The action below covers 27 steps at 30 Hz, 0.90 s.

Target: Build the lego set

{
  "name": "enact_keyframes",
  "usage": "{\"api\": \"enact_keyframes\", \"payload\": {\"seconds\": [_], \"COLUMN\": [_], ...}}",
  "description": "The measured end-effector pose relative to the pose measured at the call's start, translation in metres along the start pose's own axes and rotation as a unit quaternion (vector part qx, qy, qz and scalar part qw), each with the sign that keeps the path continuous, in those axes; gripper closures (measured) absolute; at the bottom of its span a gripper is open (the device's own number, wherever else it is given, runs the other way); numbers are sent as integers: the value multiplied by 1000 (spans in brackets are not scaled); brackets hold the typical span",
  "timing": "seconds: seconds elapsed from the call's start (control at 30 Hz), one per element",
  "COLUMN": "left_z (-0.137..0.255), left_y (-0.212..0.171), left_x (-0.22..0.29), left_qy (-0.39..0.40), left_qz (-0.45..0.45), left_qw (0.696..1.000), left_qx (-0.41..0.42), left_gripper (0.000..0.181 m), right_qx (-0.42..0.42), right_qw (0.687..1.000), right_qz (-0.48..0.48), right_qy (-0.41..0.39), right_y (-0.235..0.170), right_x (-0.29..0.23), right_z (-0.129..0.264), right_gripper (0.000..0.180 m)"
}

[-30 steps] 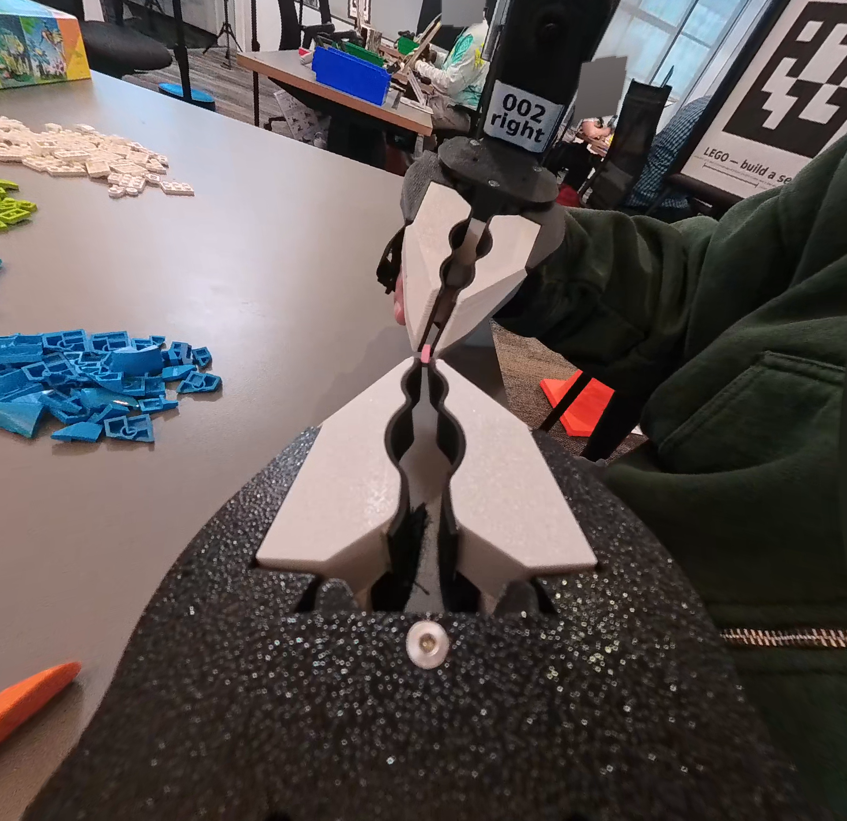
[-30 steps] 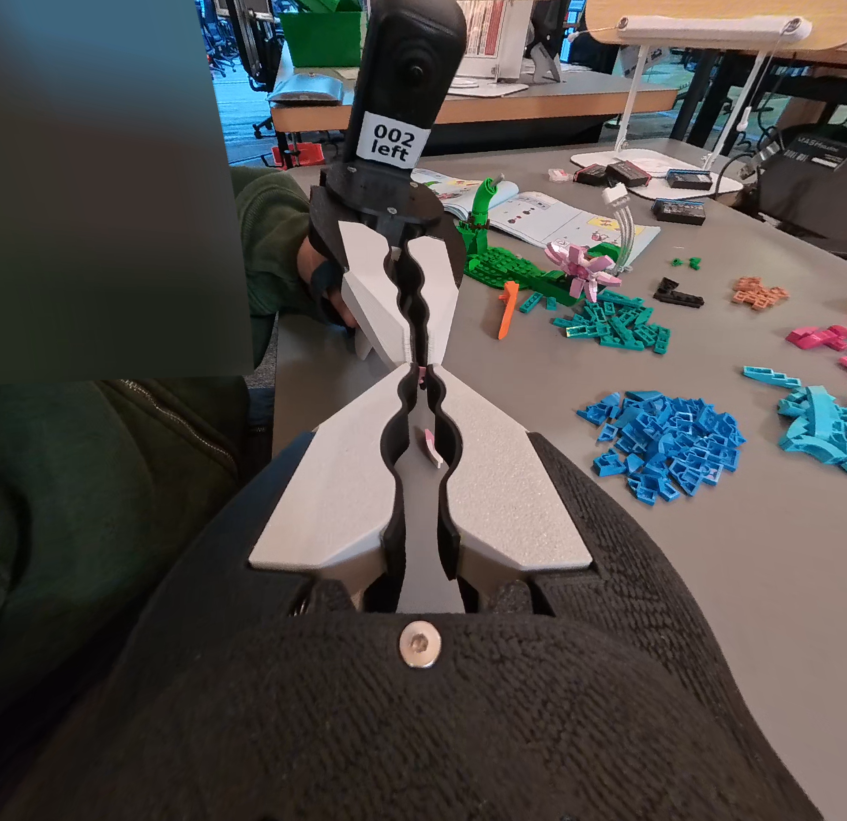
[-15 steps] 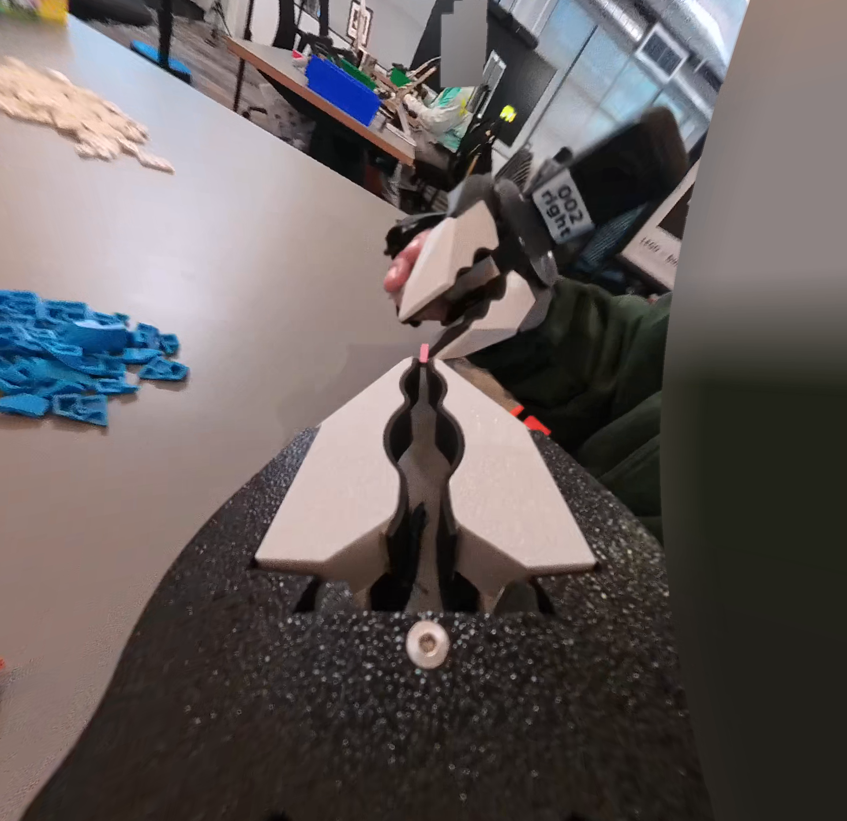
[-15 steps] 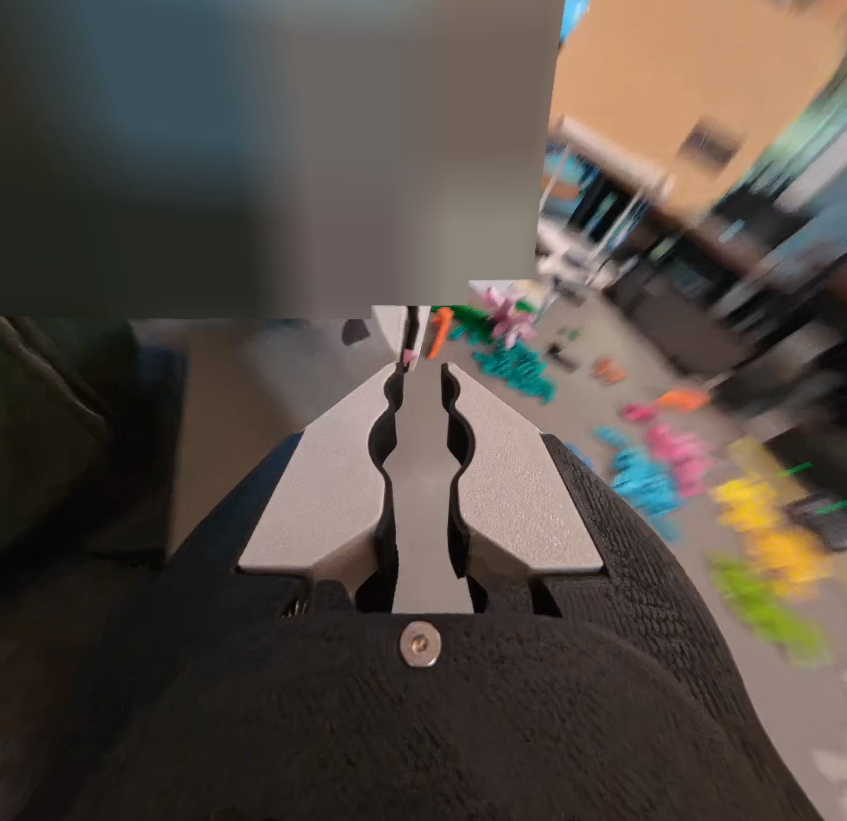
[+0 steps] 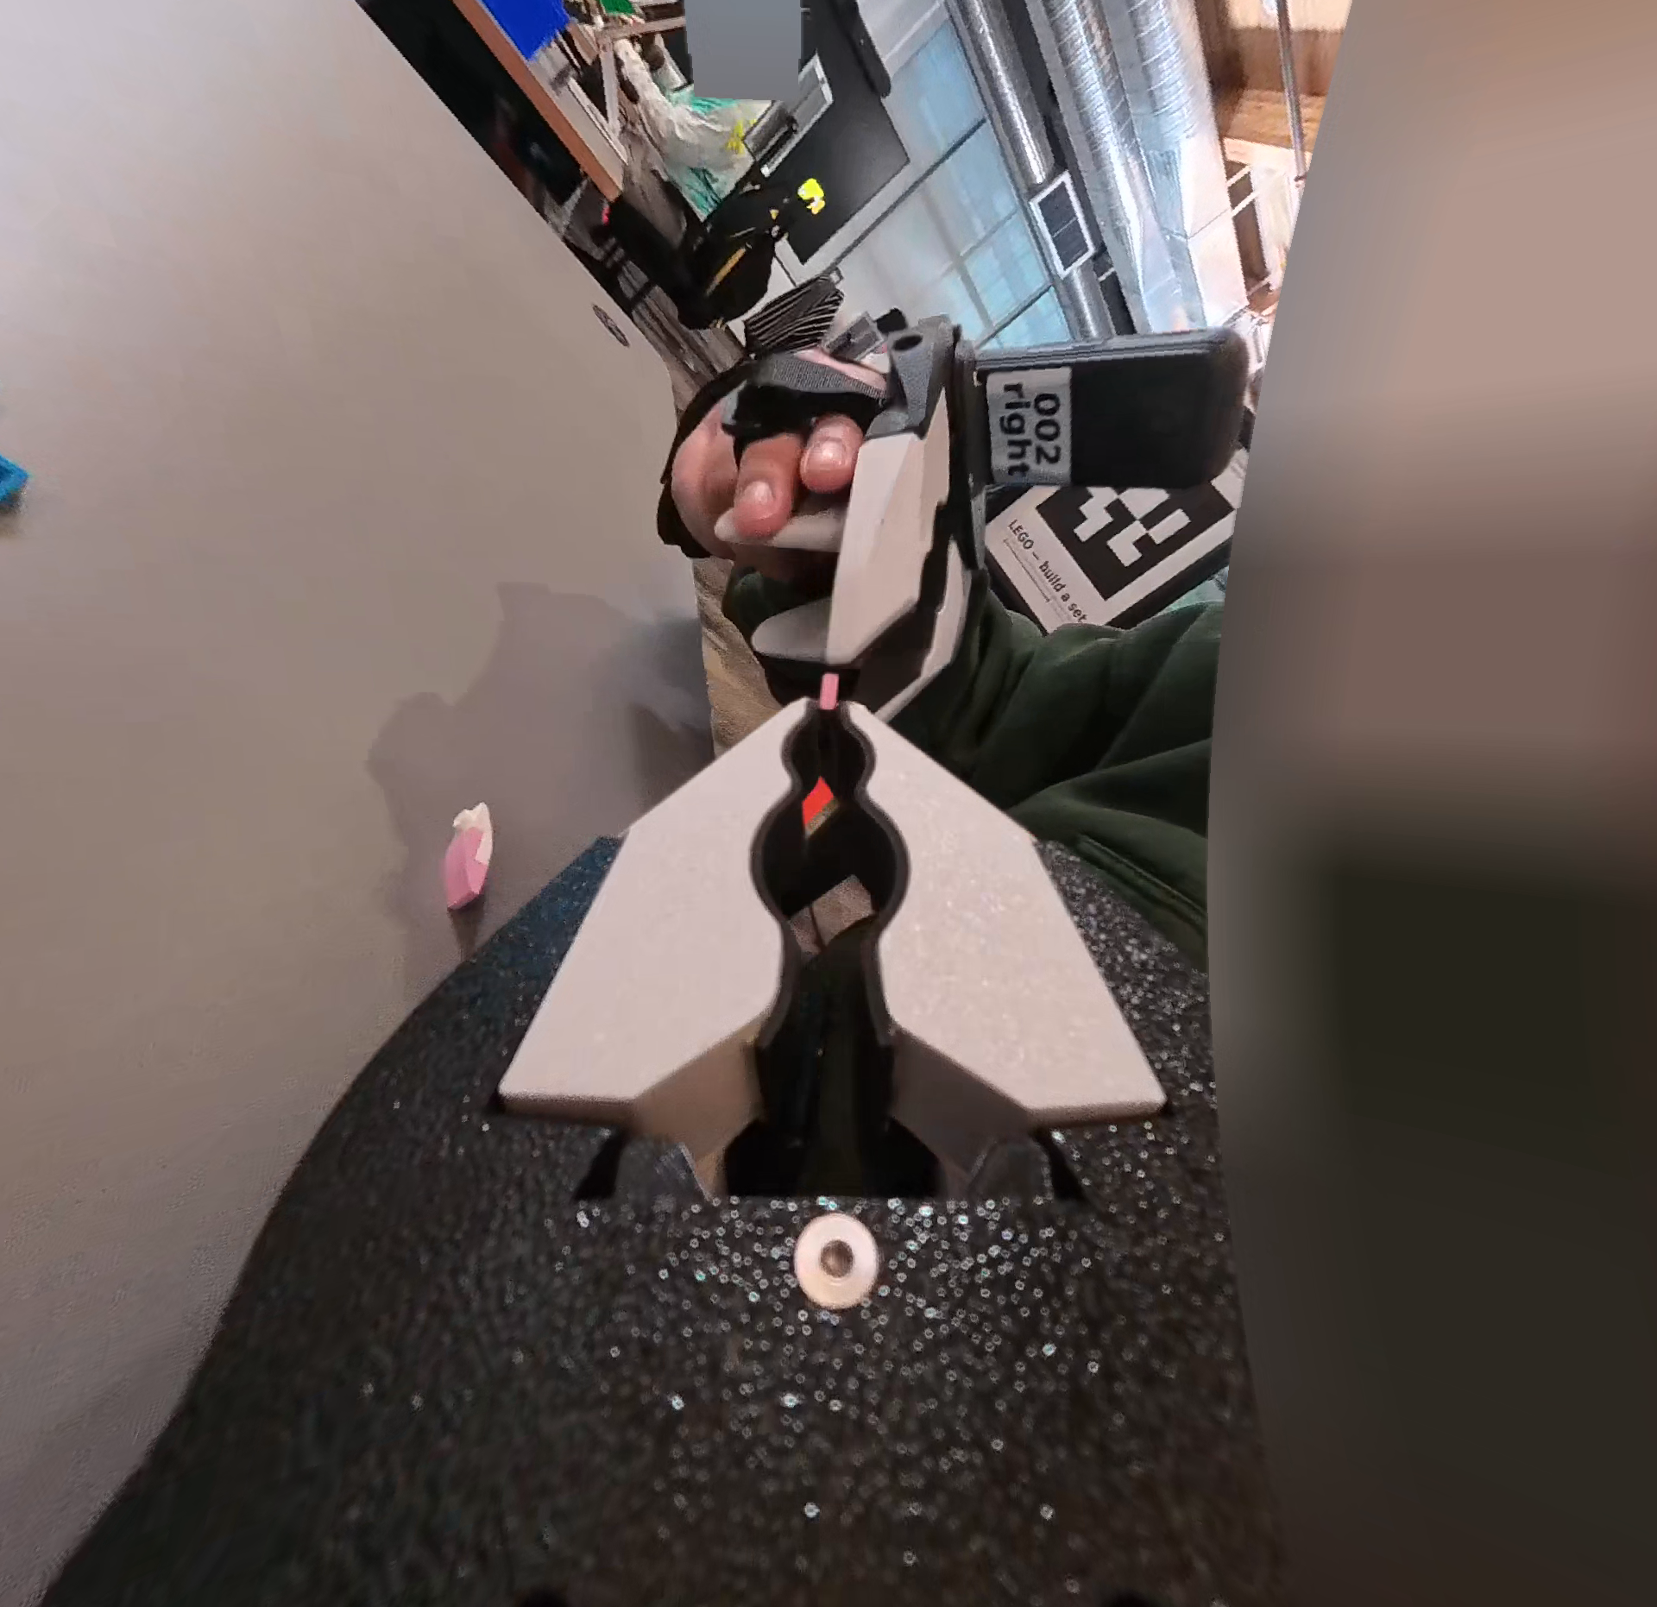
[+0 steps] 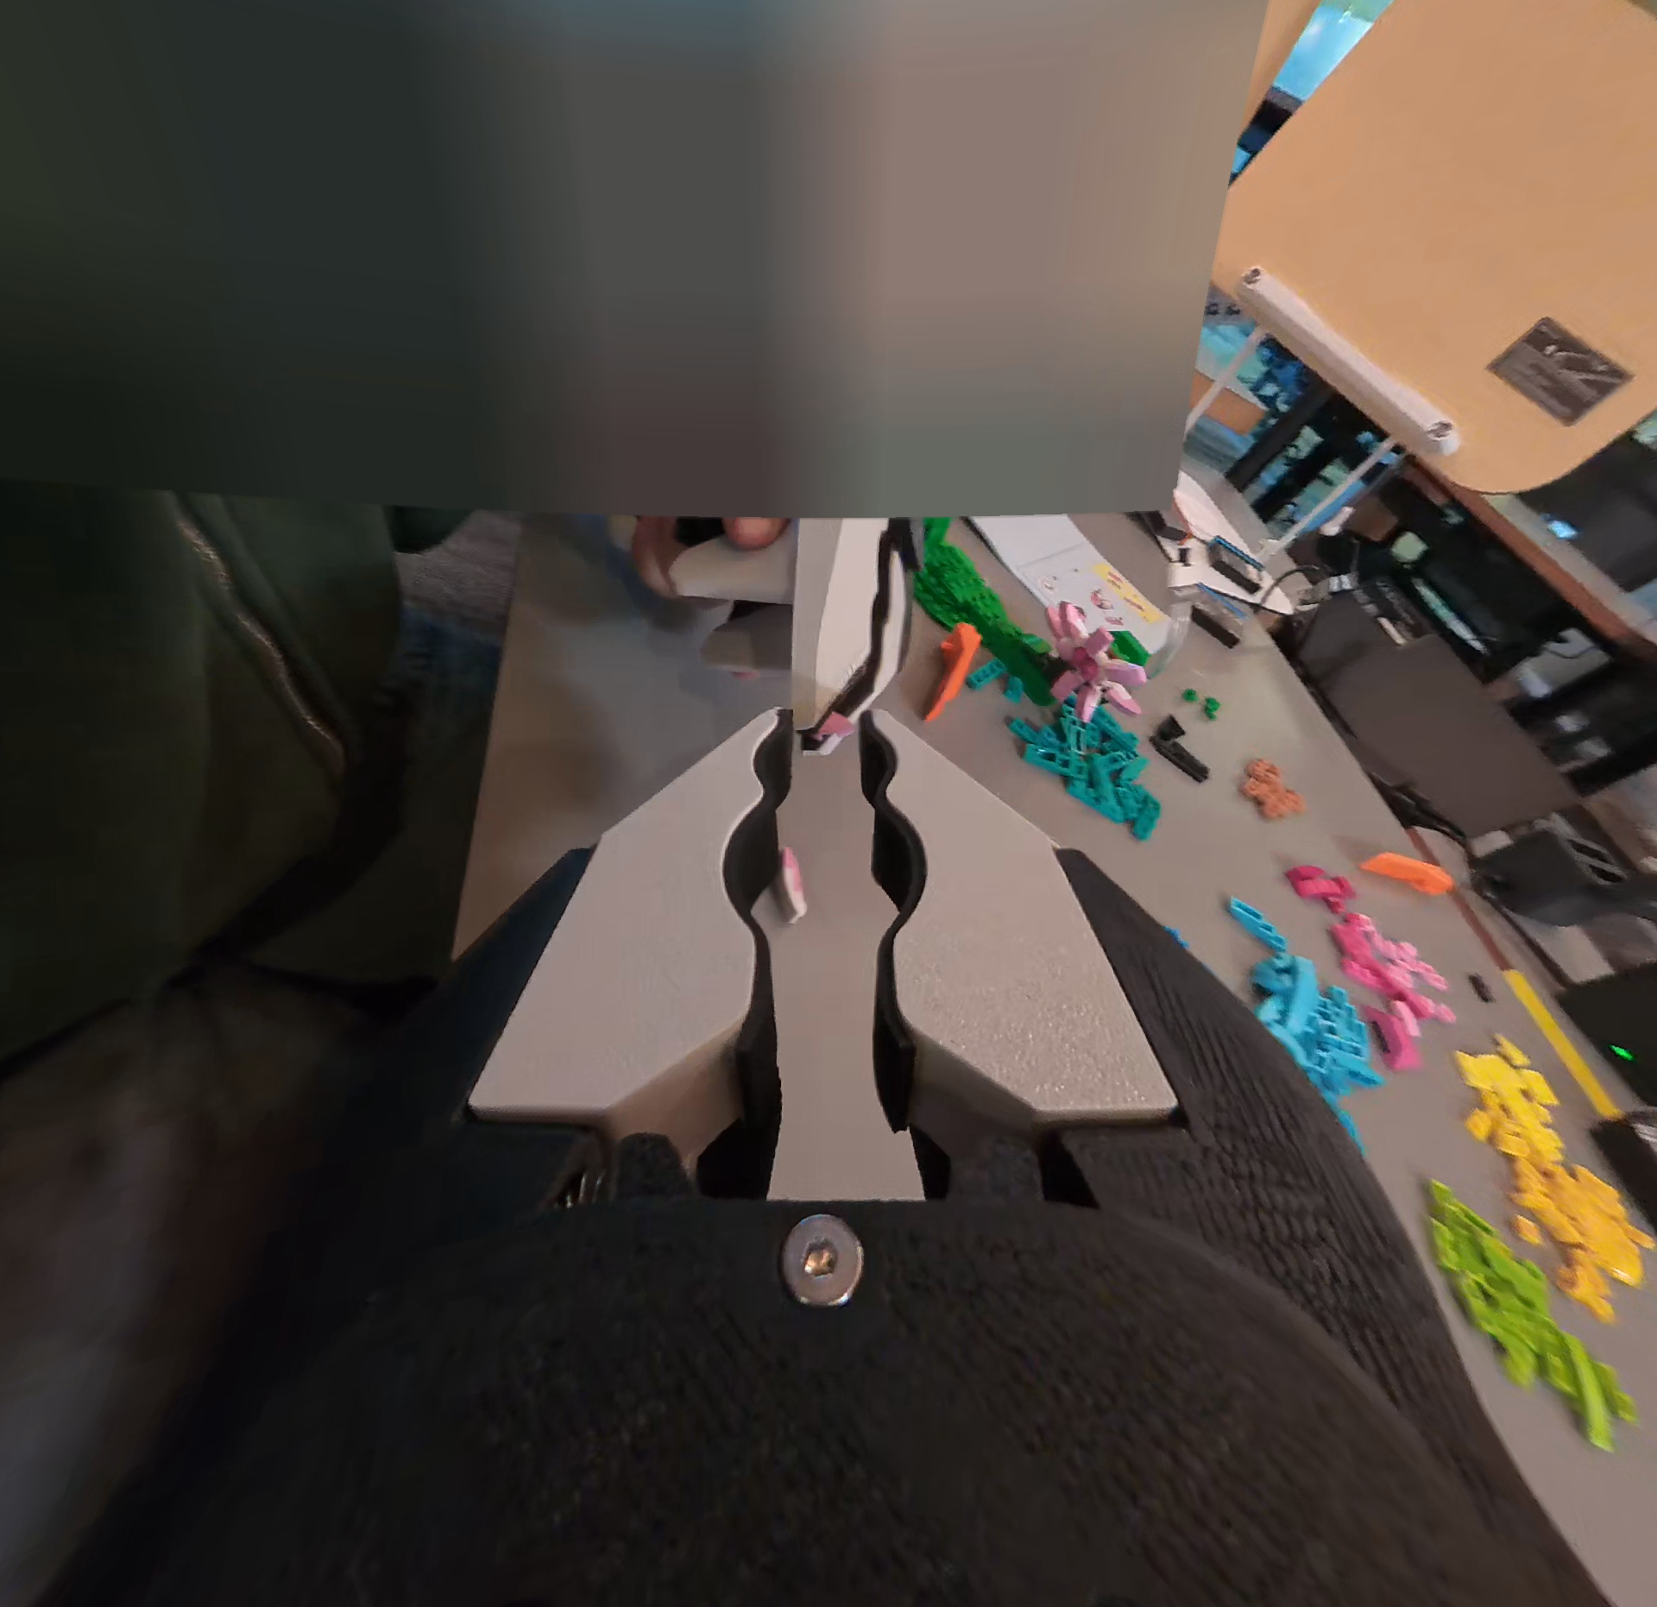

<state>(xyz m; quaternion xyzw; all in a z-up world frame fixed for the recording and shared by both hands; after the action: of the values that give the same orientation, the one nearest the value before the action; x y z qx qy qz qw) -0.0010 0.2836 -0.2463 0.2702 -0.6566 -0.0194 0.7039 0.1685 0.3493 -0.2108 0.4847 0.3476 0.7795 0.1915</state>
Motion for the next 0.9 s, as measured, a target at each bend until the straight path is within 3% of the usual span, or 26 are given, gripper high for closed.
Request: {"api": "enact_keyframes", "payload": {"seconds": [0.7, 0.83, 0.9], "left_z": [-3, 0, 4], "left_y": [-10, -6, 1], "left_x": [-4, -3, -1], "left_qy": [-45, -36, 14], "left_qz": [37, 29, -37], "left_qw": [995, 997, 999], "left_qx": [-76, -54, -6], "left_gripper": [180, 180, 180], "right_qx": [33, 5, -34], "right_qw": [994, 999, 998], "right_qz": [-65, -26, -60], "right_qy": [78, 43, -8], "right_y": [-1, 1, -4], "right_x": [-6, -4, 5], "right_z": [-3, -3, -3], "right_gripper": [172, 172, 174]}}
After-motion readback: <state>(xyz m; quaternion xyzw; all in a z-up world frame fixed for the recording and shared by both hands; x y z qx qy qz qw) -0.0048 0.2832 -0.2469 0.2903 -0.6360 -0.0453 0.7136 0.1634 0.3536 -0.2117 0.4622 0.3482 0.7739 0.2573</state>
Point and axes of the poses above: each gripper's, where its closed fingertips meet, z back along the fingers, y out of its top, x = y × z across the jaws, the point moved 10 cm from there along z, back along the fingers, and after that the axes turned 14 degrees about z, right-handed, at the moved point
